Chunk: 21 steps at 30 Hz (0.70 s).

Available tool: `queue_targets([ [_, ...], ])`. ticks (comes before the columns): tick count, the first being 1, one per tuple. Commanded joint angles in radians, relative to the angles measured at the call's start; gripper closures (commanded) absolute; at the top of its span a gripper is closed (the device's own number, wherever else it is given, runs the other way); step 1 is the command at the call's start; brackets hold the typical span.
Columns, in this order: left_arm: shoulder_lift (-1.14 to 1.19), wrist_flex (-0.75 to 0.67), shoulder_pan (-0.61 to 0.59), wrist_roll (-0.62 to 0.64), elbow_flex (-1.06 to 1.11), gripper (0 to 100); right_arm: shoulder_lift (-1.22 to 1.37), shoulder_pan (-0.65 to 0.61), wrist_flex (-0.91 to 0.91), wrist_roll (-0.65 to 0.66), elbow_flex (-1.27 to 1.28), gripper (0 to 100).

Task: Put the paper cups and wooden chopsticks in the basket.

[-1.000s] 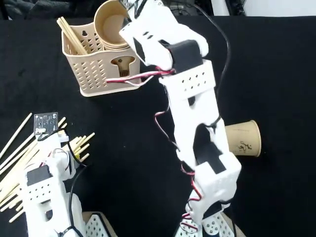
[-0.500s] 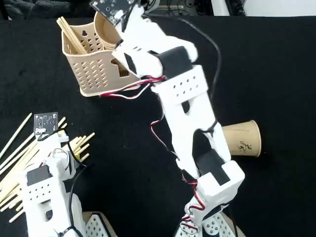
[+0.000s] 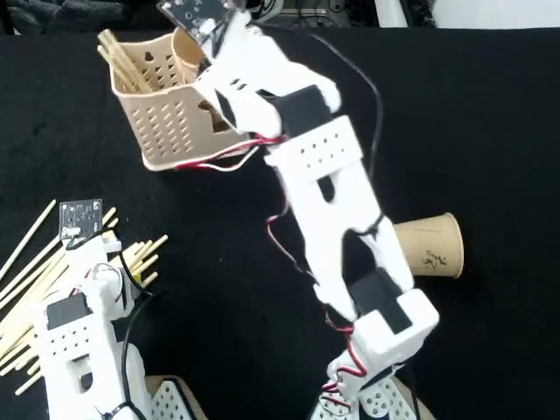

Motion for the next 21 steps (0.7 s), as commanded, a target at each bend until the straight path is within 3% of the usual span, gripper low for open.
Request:
queue_targets([
  [1, -0.009, -0.014, -0.004, 0.002, -0.004, 75, -0.087, 0.005, 0.041, -0.003, -0.074, 98.7],
  [5, -0.009, -0.014, -0.004, 0.002, -0.004, 75, -0.157, 0.020, 0.166, 0.005, -0.096, 98.7],
  [11, -0.009, -0.014, -0.004, 0.002, -0.005, 75, -0.335, 0.031, 0.446, 0.157, -0.104, 98.6],
  [16, -0.009, -0.014, -0.002, 0.002, -0.005, 75, -0.456, 0.164, 0.649, 0.158, -0.101, 98.3],
  [21, -0.009, -0.014, -0.002, 0.002, -0.005, 75, -0.604, 0.425, 0.652, 0.172, 0.125, 98.2],
])
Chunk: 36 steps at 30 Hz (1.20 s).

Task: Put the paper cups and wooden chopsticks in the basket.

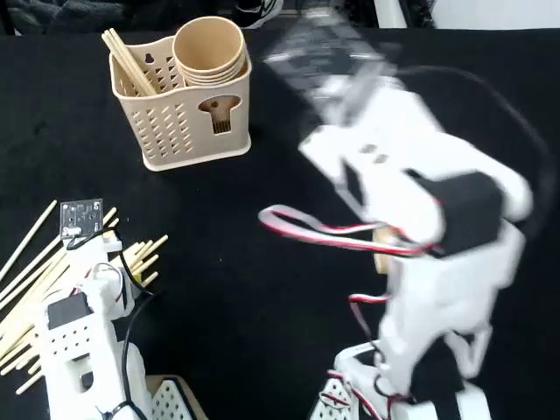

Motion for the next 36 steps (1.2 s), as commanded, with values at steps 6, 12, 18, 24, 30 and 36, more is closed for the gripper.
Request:
queue_targets([
  [6, -0.009, -0.014, -0.002, 0.002, -0.005, 75, -0.214, 0.391, 0.026, 0.158, 0.587, 87.4],
  [12, -0.009, -0.014, -0.002, 0.000, -0.005, 75, -0.234, 0.563, -0.077, 0.261, 0.885, 75.1],
  [18, -0.009, -0.014, -0.002, 0.000, -0.005, 75, -0.229, 0.620, -0.149, 0.316, 1.003, 75.1],
  [24, -0.009, -0.014, -0.002, 0.000, -0.005, 75, -0.229, 0.703, -0.218, 0.381, 1.059, 75.1],
  [30, -0.009, -0.014, -0.002, 0.000, -0.005, 75, -0.228, 0.798, -0.348, 0.466, 1.182, 75.1],
  [36, -0.009, -0.015, -0.002, 0.000, -0.007, 75, -0.228, 0.818, -0.466, 0.479, 1.280, 75.1],
])
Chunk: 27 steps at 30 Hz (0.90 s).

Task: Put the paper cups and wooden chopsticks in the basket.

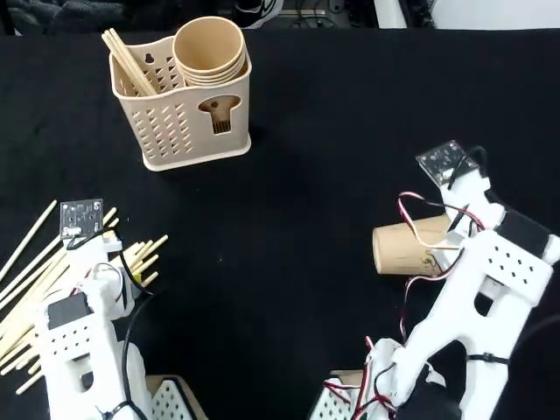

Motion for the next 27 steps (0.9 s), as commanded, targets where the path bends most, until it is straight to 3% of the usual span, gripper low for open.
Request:
queue_targets([
  [1, -0.009, -0.015, -0.002, 0.000, -0.005, 75, -0.018, 0.018, -0.064, 0.011, 0.035, 75.1],
  [7, -0.009, -0.015, -0.002, 0.000, -0.005, 75, -0.018, 0.012, -0.117, 0.012, 0.085, 76.0],
  [15, -0.009, -0.015, -0.002, 0.000, -0.005, 75, -0.018, 0.017, -0.118, 0.100, 0.114, 97.4],
  [27, -0.009, -0.032, -0.002, 0.002, -0.002, 75, -0.027, 0.020, -0.130, 0.153, 0.150, 98.7],
])
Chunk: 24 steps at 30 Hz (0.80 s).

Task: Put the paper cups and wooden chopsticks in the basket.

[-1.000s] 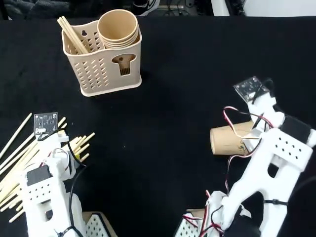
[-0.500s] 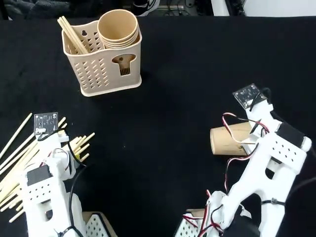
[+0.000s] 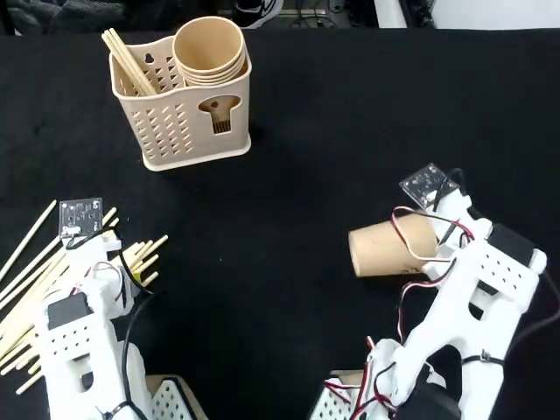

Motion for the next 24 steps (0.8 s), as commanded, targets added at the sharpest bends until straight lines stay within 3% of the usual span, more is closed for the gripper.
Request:
queue_targets([
  [1, -0.009, -0.014, -0.002, 0.002, -0.002, 75, -0.027, 0.000, -0.029, 0.012, -0.013, 98.7],
  [16, -0.009, -0.009, -0.004, 0.002, -0.001, 76, -0.030, 0.006, -0.031, 0.012, -0.018, 97.3],
  [24, -0.009, -0.008, -0.004, 0.002, -0.001, 76, -0.148, -0.060, 0.048, 0.072, -0.021, 70.5],
])
